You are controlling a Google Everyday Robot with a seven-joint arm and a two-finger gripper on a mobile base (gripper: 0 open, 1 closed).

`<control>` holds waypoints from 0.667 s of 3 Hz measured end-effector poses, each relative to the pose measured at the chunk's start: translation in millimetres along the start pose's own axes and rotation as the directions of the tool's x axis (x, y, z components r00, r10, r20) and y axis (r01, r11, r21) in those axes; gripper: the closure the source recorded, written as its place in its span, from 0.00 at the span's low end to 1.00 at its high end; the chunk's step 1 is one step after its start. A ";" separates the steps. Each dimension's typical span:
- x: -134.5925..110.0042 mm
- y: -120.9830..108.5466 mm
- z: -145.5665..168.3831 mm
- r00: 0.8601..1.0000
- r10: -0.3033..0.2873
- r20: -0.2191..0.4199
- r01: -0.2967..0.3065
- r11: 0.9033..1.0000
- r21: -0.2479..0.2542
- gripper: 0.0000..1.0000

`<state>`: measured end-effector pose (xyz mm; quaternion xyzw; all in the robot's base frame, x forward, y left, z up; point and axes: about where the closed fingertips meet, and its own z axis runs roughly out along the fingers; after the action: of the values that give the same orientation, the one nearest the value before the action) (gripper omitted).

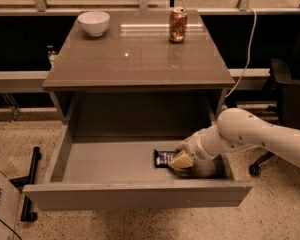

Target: Pick rxbar blueberry from top drawer and place on counter

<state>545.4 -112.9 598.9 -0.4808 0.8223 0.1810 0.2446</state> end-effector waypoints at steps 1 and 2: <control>1.8 1.5 -5.2 1.000 0.008 -0.003 -0.008 1.000 0.009 0.72; -4.5 5.5 -15.5 1.000 0.003 0.020 -0.004 1.000 0.024 0.96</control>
Offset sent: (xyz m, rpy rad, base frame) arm -0.0097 -0.0046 0.0336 0.0245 -0.0578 -0.0314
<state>538.9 -115.5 614.5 -0.4746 0.8228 0.1765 0.2580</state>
